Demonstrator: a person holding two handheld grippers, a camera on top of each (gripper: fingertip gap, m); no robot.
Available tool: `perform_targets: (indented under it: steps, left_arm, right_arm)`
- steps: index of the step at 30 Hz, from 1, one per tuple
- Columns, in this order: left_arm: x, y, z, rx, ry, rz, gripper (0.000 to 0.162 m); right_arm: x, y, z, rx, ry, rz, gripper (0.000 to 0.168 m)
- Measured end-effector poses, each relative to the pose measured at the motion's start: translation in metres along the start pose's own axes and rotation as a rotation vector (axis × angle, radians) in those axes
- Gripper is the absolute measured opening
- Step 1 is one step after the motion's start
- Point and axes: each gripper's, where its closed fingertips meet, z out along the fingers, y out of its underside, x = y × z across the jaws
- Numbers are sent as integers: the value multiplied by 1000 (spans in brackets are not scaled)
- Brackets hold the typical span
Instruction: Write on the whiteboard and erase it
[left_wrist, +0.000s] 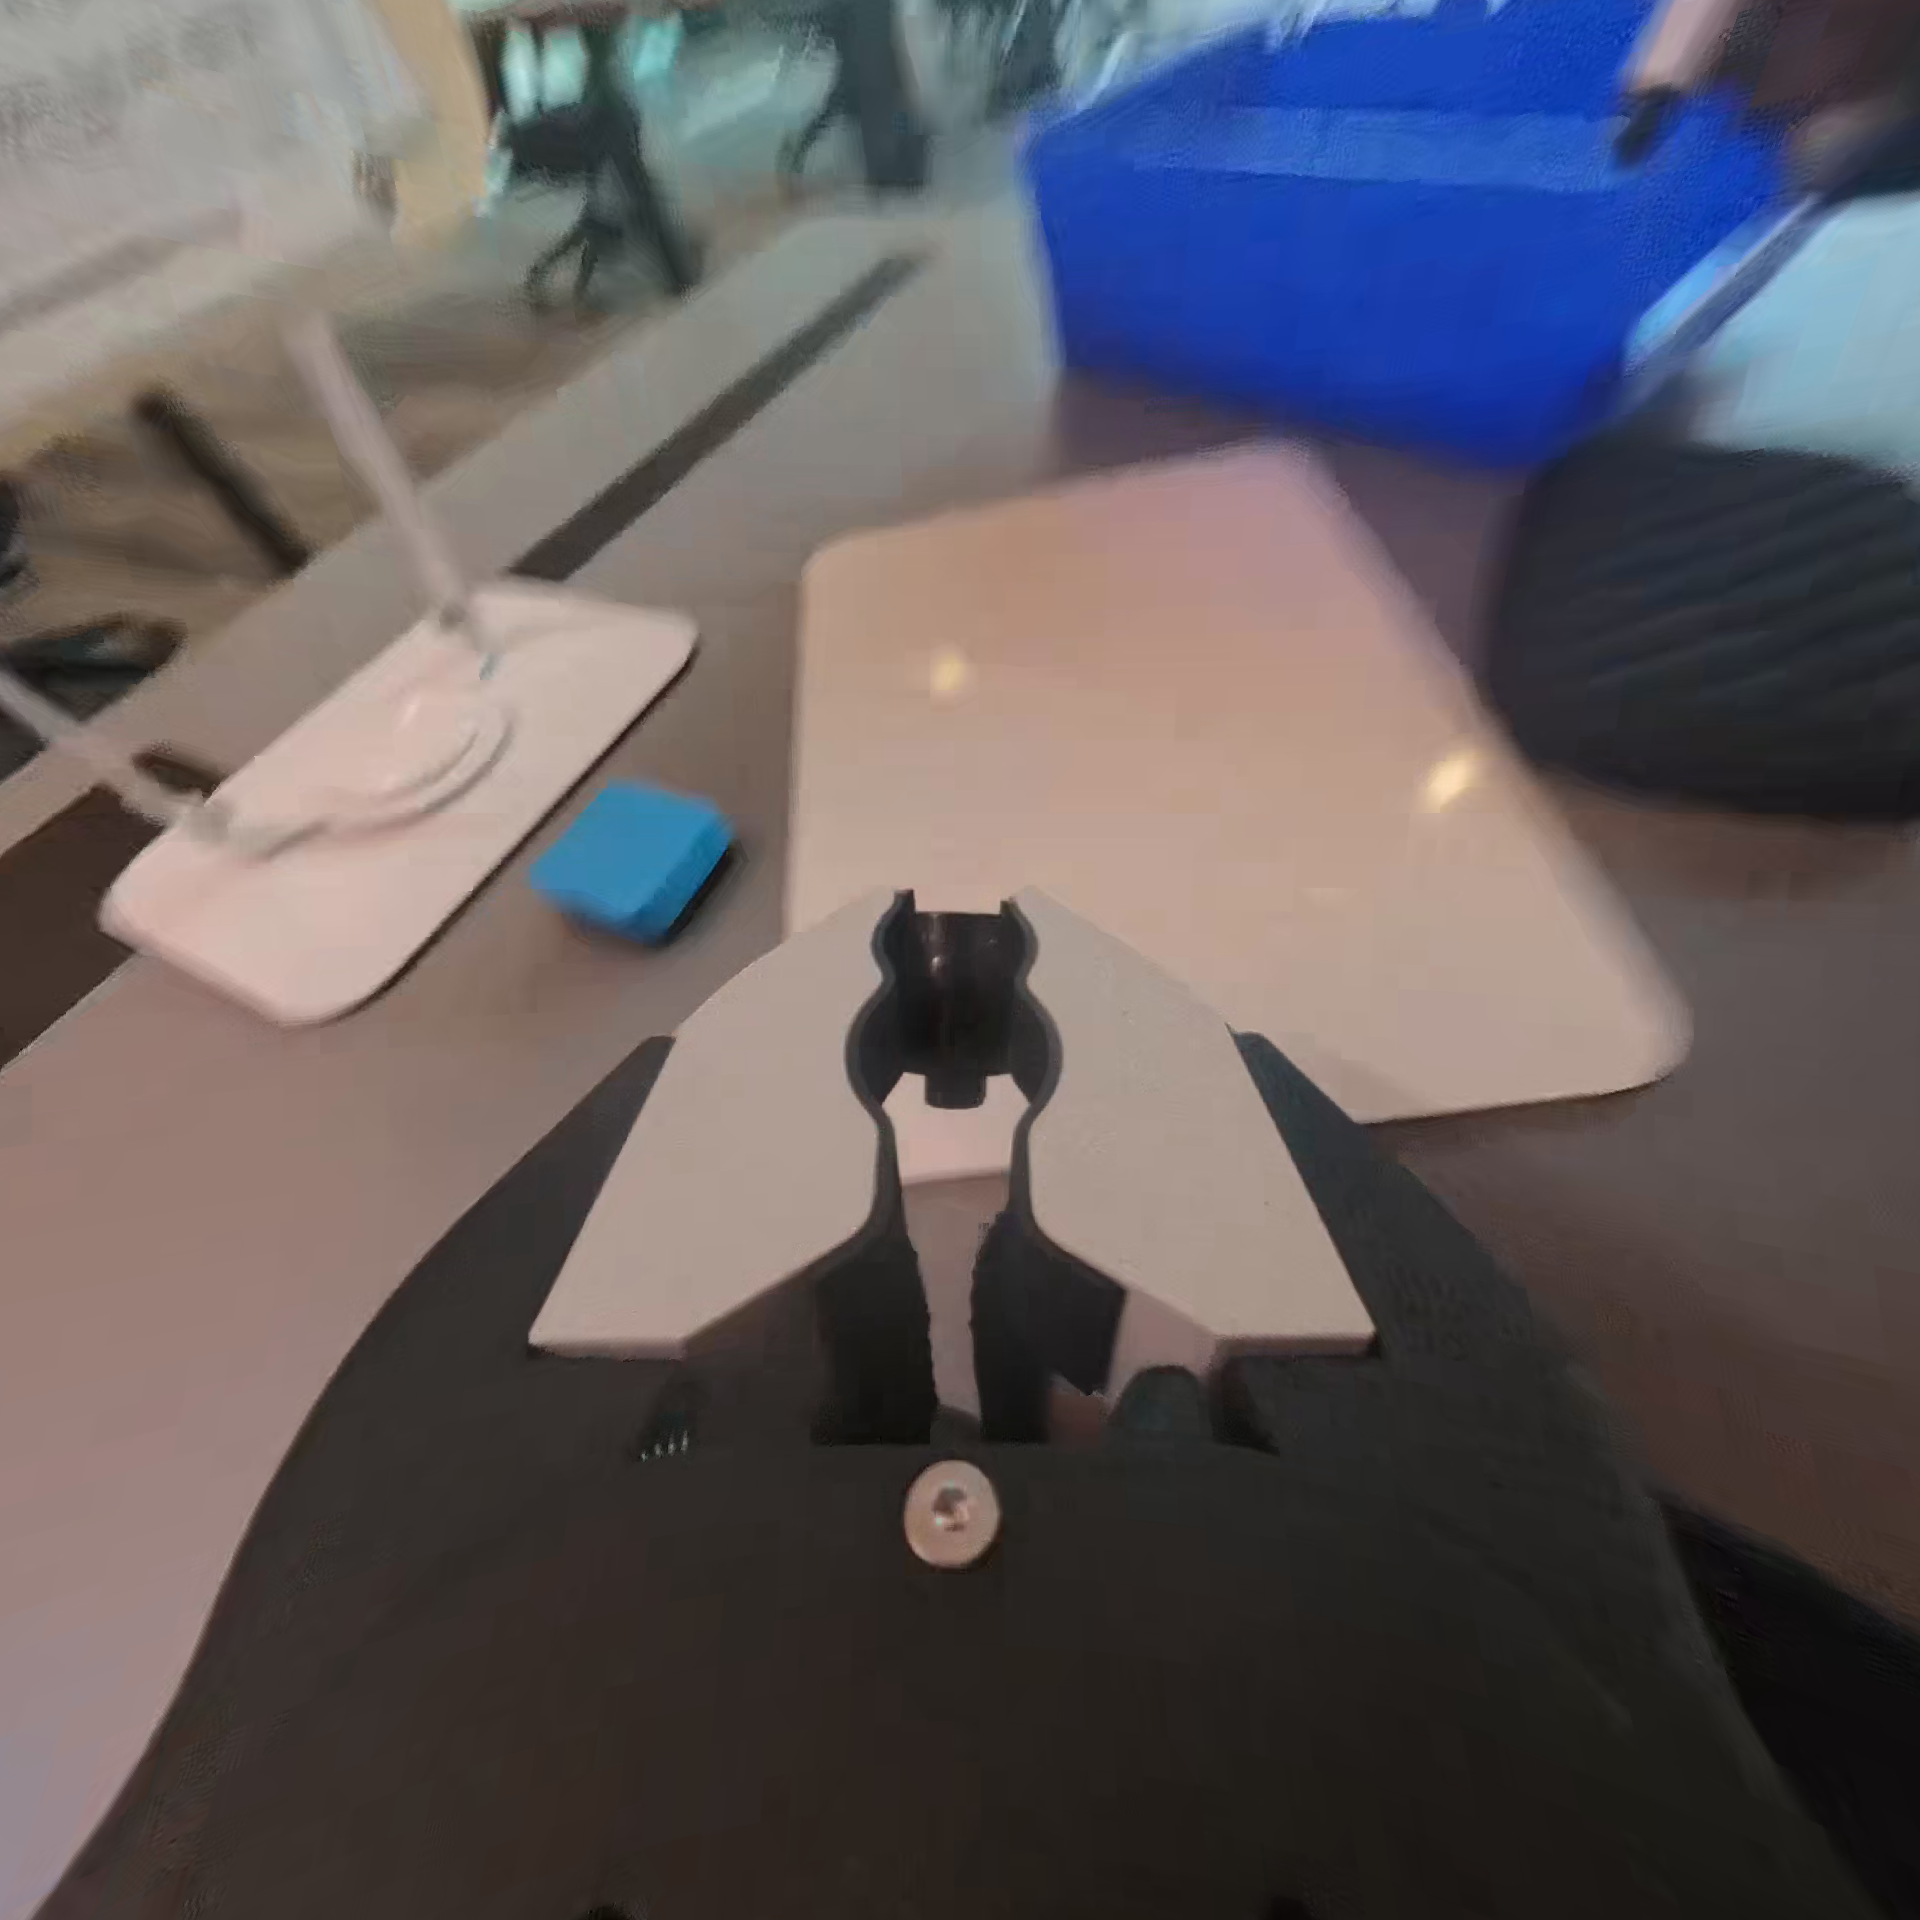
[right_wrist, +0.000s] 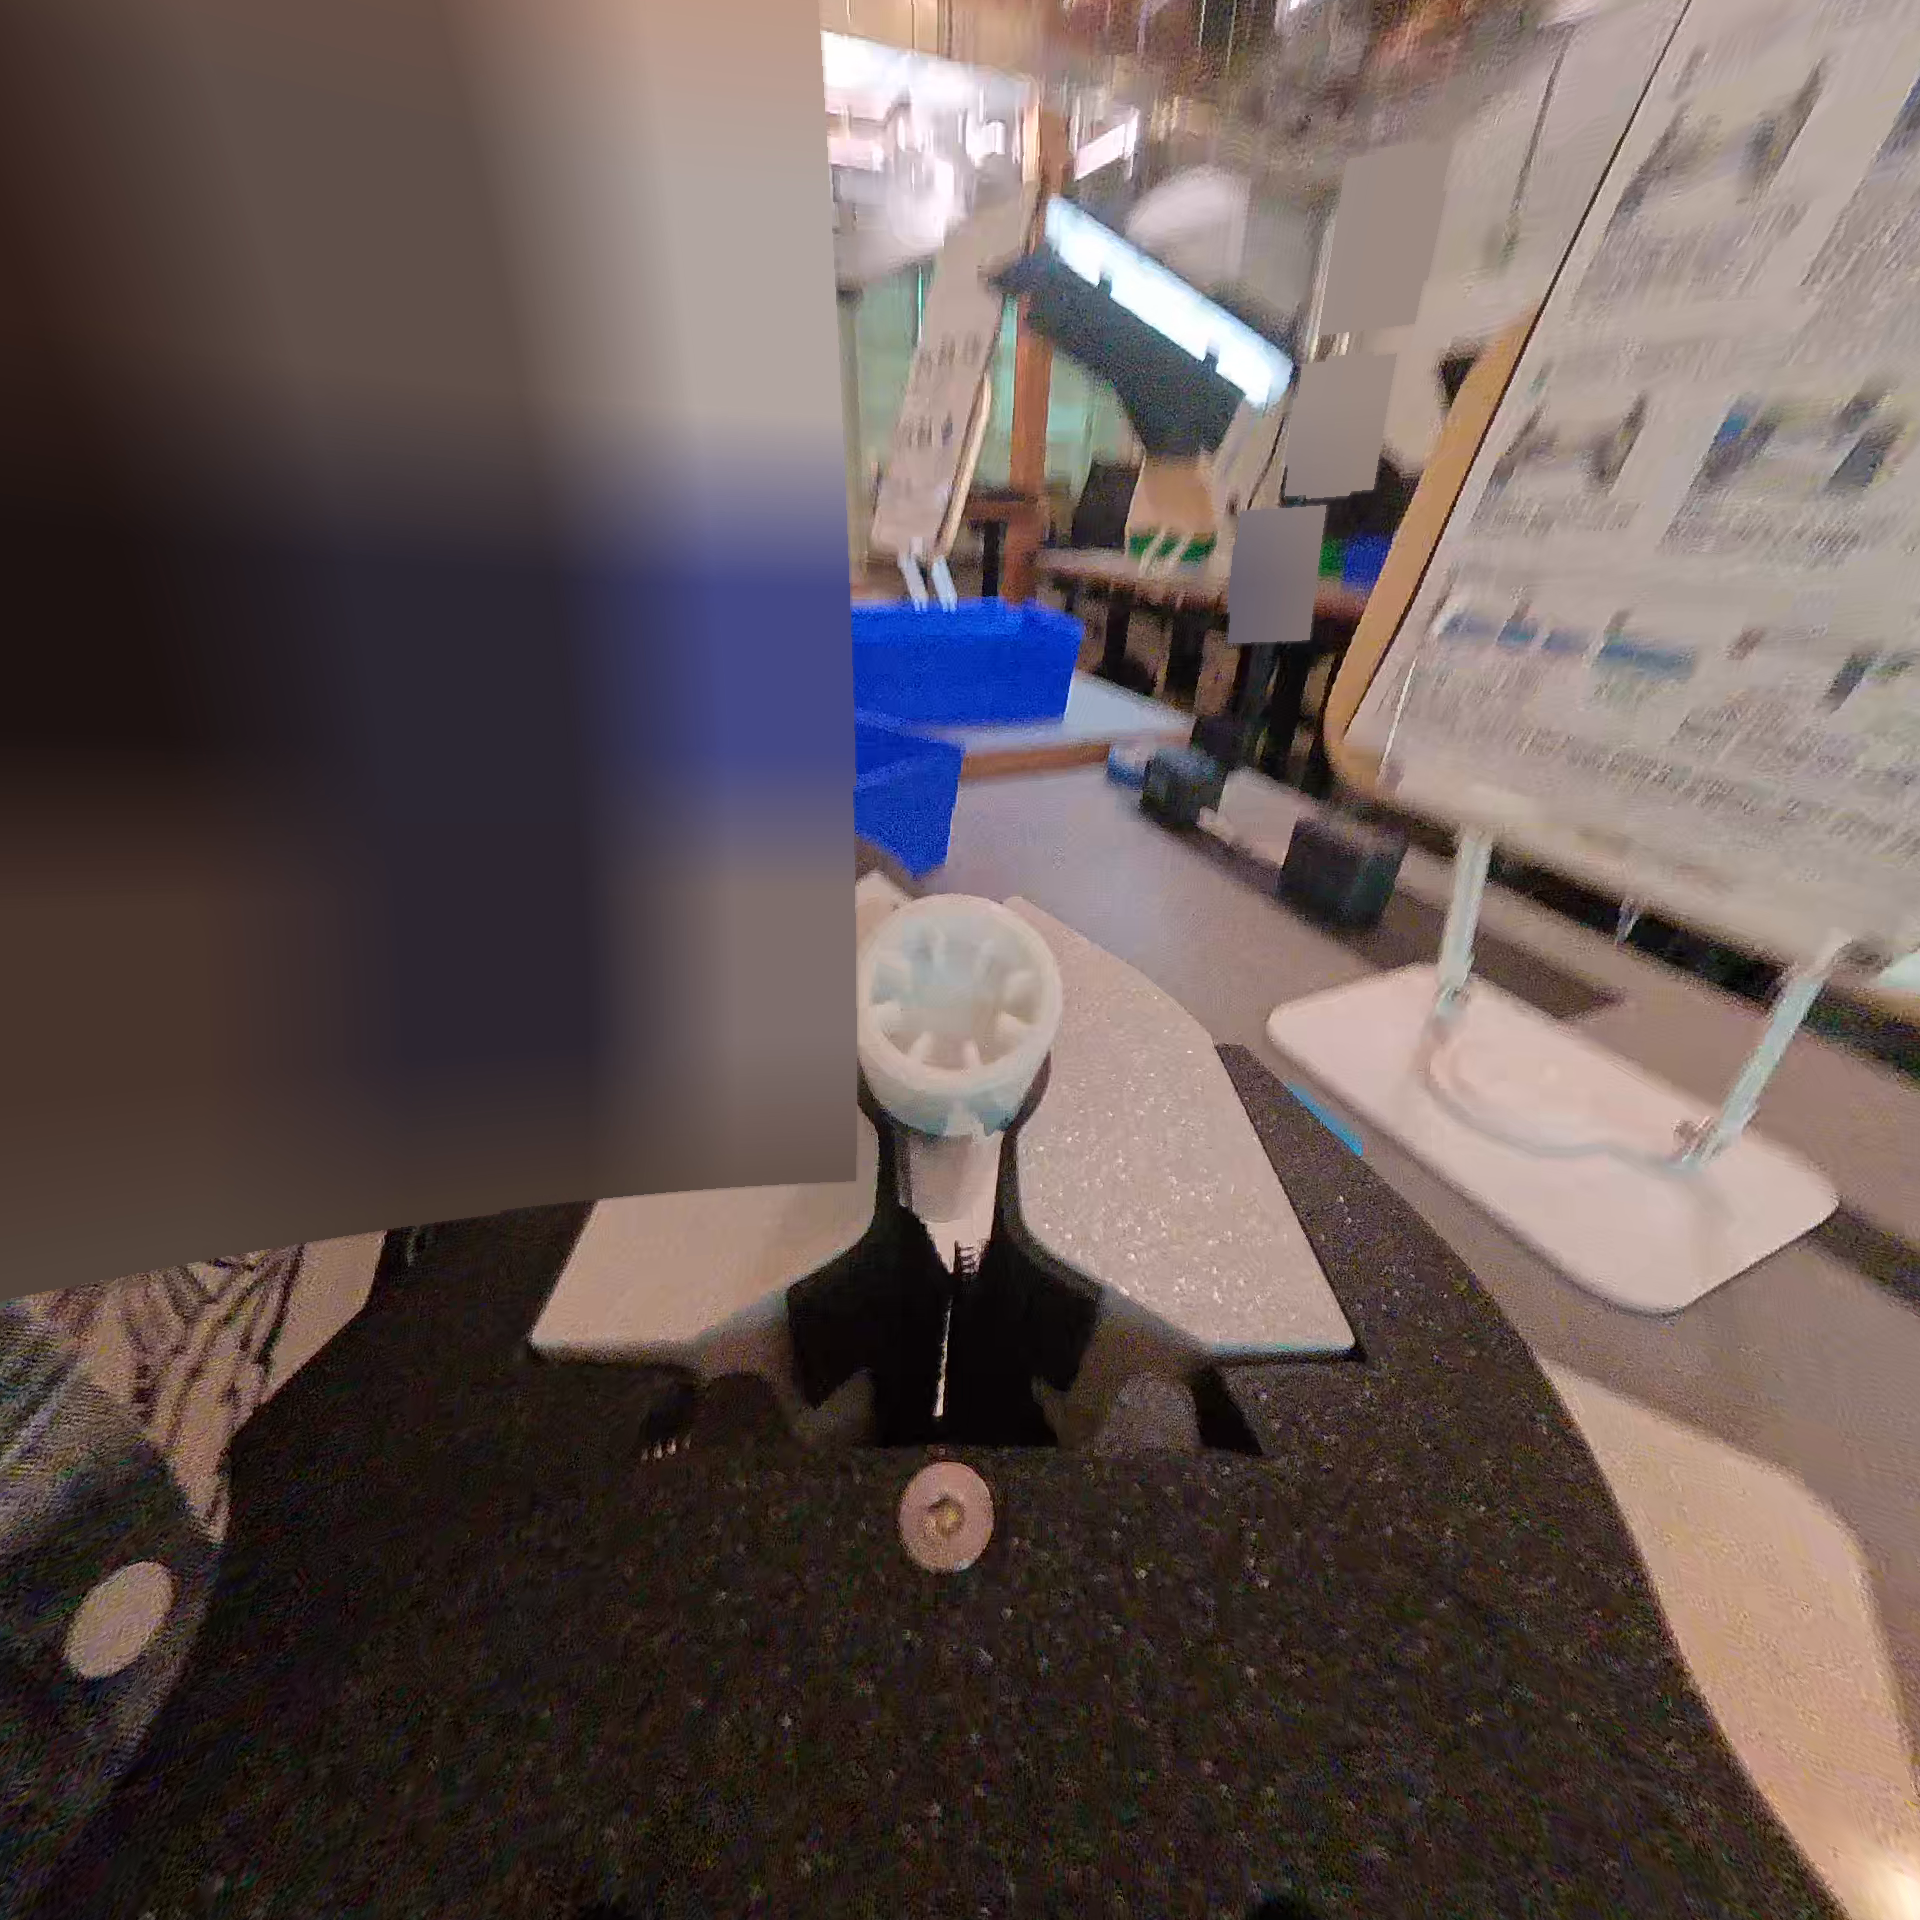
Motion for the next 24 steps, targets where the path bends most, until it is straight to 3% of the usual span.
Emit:
perform_targets:
  steps: [2, 3, 6, 9, 16, 24]
  left_arm:
    - [-21, 45, 13, -234, -64, -3, 16]
    - [-17, 60, 16, -294, -22, -45, 16]
    - [-5, 70, 19, -292, 64, -98, 16]
    - [4, 68, 21, -260, 180, -204, 16]
    - [15, 78, 25, -304, 229, -195, 16]
    - [14, 78, 25, -304, 224, -189, 16]
  right_arm:
    - [17, 64, 37, -187, 21, 65, 14]
    - [26, 88, 50, -243, 23, 99, 14]
    - [39, 120, 77, -292, 12, 158, 14]
    - [44, 133, 92, -344, 21, 145, 14]
    - [36, 147, 117, -395, 2, 106, 14]
    - [10, 156, 102, -474, -28, 114, 14]
